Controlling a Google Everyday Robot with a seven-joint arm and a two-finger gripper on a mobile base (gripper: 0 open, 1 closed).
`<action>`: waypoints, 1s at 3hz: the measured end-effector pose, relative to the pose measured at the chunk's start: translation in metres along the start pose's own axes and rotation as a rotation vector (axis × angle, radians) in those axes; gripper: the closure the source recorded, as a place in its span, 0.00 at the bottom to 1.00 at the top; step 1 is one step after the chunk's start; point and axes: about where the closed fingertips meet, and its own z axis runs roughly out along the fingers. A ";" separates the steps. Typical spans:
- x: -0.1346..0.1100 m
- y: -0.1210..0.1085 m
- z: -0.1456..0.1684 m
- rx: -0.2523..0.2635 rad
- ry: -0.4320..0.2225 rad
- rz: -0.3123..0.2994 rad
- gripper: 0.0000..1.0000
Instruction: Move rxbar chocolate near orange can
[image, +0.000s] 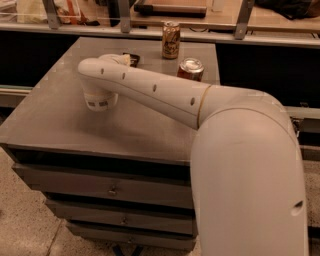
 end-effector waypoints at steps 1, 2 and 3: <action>-0.007 0.004 0.006 -0.010 -0.005 -0.025 0.77; -0.012 0.005 0.009 -0.007 -0.012 -0.046 0.98; -0.017 0.010 0.008 -0.033 -0.017 -0.040 0.88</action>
Offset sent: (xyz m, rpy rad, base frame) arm 0.0162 0.0078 0.0168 -0.0732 -0.0219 0.0207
